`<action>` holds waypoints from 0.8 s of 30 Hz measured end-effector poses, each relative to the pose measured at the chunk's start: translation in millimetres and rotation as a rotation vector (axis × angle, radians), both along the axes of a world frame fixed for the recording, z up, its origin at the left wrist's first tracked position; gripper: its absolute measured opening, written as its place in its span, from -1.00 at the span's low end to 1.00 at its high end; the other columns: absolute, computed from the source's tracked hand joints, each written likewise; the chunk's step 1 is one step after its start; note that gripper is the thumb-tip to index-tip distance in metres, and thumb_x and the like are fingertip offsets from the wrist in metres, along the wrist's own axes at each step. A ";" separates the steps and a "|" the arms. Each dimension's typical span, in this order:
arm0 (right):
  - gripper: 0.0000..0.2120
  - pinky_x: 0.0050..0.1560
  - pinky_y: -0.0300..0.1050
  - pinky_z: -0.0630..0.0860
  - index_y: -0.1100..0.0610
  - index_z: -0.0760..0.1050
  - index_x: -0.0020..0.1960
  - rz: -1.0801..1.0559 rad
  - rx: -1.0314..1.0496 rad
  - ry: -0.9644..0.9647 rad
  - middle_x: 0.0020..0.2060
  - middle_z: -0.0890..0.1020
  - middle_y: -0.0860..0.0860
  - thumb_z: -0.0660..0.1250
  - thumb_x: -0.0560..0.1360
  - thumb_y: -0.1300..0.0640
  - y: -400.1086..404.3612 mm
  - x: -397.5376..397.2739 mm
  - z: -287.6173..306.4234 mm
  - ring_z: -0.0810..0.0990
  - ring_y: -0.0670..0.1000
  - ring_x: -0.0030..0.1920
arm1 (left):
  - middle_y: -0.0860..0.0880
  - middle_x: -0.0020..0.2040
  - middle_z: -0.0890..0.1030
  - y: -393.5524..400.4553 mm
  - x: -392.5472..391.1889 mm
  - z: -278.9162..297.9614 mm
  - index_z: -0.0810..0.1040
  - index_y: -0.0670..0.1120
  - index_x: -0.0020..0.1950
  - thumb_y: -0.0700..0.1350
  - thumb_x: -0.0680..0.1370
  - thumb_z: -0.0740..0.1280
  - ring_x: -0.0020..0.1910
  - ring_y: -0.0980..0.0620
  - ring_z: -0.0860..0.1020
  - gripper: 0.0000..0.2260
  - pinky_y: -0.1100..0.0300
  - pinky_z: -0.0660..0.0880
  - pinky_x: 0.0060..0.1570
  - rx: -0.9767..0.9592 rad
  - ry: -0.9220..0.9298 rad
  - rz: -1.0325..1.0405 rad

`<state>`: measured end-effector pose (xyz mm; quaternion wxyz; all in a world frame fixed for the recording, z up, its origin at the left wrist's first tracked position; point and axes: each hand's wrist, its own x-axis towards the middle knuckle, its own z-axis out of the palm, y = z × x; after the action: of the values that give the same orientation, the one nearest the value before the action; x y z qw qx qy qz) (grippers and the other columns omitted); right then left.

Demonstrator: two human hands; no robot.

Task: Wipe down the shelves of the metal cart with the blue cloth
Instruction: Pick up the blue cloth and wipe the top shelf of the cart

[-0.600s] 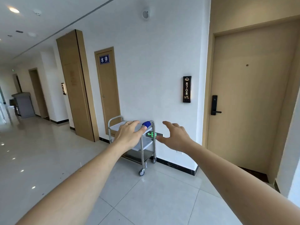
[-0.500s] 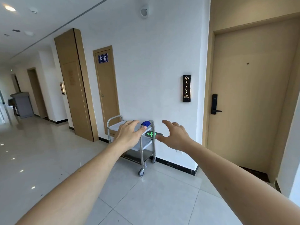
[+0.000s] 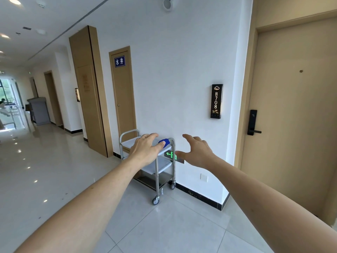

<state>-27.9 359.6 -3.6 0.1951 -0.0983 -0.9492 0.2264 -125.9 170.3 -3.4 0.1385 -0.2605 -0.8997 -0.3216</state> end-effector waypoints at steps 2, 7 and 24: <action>-0.27 0.31 0.12 0.35 -0.10 0.14 0.56 0.015 -0.008 -0.008 0.42 0.38 0.07 0.35 0.50 -0.24 20.2 -11.9 -0.1 0.28 0.21 0.40 | 0.01 0.48 0.33 18.6 -11.5 1.2 0.31 0.11 0.48 0.26 0.55 0.19 0.44 -0.05 0.29 -0.48 0.00 0.32 0.29 0.001 -0.010 0.007; -0.27 0.30 0.11 0.35 -0.10 0.14 0.56 0.028 -0.016 -0.018 0.42 0.37 0.07 0.34 0.50 -0.24 59.4 -44.2 -5.1 0.28 0.21 0.41 | 0.01 0.48 0.34 55.2 -36.7 -3.2 0.32 0.10 0.47 0.23 0.57 0.21 0.43 -0.06 0.30 -0.50 0.01 0.32 0.27 -0.006 -0.010 0.020; -0.25 0.28 0.04 0.35 -0.07 0.13 0.58 0.029 -0.033 -0.055 0.41 0.38 0.07 0.35 0.50 -0.23 47.9 -215.7 -29.7 0.29 0.20 0.40 | 0.01 0.47 0.34 49.2 -208.7 -28.9 0.31 0.10 0.47 0.24 0.54 0.21 0.40 -0.05 0.33 -0.47 0.01 0.35 0.22 -0.008 -0.049 -0.003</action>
<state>-243.6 407.5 -33.3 0.1642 -0.0937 -0.9517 0.2420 -334.6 219.6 -32.3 0.1150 -0.2547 -0.9036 -0.3246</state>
